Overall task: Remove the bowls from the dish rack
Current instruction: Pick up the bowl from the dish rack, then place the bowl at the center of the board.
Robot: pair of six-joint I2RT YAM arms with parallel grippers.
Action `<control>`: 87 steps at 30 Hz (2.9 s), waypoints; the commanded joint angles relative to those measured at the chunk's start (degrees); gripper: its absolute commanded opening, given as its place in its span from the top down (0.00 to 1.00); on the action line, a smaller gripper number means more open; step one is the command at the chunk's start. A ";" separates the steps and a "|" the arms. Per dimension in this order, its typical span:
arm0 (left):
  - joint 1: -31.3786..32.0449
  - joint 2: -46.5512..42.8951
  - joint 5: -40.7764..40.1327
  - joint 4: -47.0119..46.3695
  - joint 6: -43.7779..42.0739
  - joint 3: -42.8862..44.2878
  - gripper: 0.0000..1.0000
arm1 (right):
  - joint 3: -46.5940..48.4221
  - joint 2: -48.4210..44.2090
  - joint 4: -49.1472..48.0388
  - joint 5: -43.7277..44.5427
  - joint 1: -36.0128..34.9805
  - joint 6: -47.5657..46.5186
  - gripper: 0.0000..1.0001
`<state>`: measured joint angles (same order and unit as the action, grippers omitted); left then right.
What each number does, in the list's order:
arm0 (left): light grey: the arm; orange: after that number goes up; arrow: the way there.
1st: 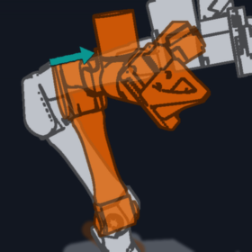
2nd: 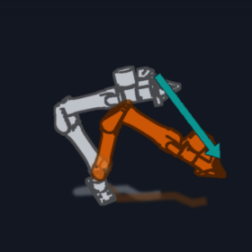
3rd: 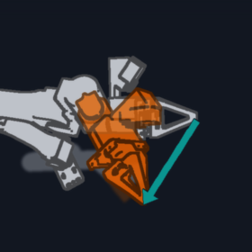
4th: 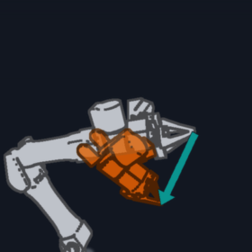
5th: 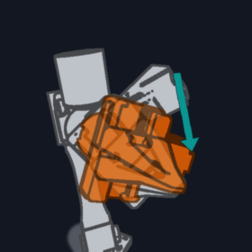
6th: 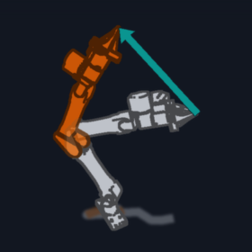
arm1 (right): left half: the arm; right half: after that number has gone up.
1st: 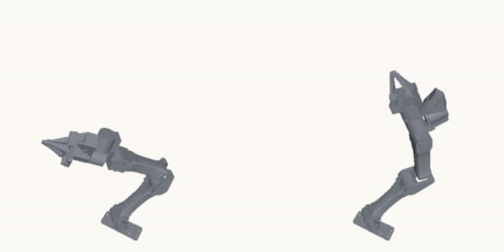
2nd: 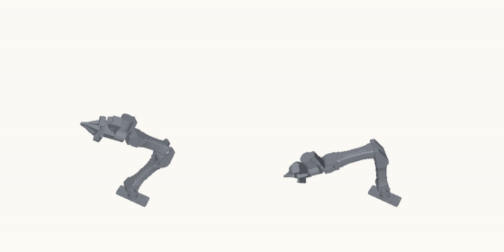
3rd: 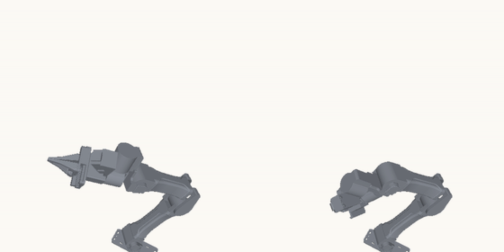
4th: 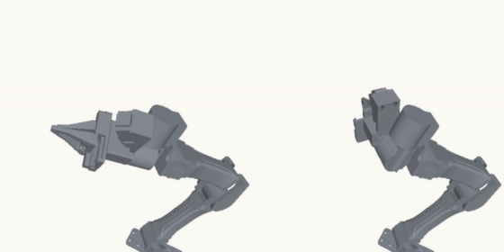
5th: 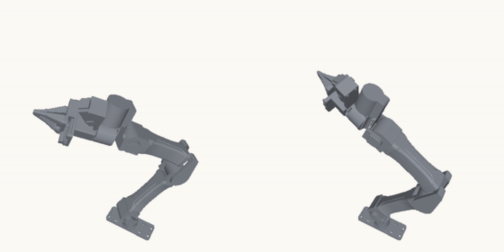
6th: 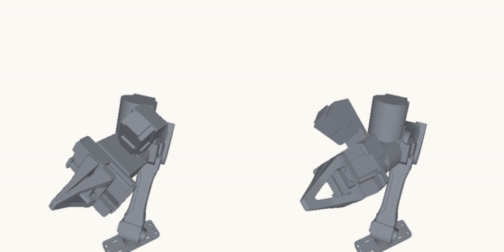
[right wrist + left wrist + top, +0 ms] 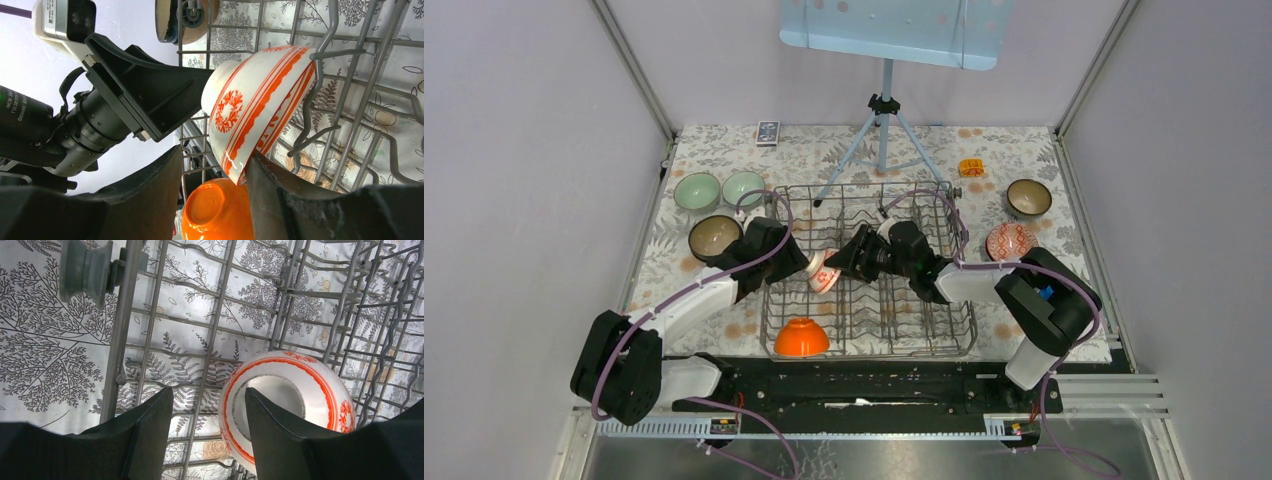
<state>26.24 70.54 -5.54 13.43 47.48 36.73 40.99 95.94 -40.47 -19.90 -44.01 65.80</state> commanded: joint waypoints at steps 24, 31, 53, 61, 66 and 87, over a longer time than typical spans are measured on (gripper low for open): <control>0.28 -3.53 0.15 1.19 -0.02 -1.63 0.41 | 5.57 7.99 -12.29 -3.05 -1.43 5.63 0.80; 0.26 -5.64 -1.19 3.39 -0.28 -0.77 0.40 | 6.21 9.15 -15.59 -4.73 -1.38 6.39 1.00; 0.22 -17.46 -12.44 19.22 -0.55 14.36 0.14 | 18.11 2.06 -1.41 -6.56 -1.00 -3.79 1.00; 0.21 -20.41 -14.49 23.83 -3.08 20.86 0.03 | 23.63 -6.55 15.17 -7.12 -0.92 -19.08 1.00; 0.22 -21.85 -15.93 24.54 -3.74 22.42 0.01 | 23.74 -15.66 27.68 -4.77 -0.93 -31.17 1.00; 0.21 -19.58 0.44 19.07 -5.52 22.75 0.01 | 19.36 -39.32 54.38 29.29 -14.53 -71.13 1.00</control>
<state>26.55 53.43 -13.17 37.52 43.92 59.55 62.13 62.04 15.20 -1.19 -55.55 5.61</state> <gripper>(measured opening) 0.989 0.163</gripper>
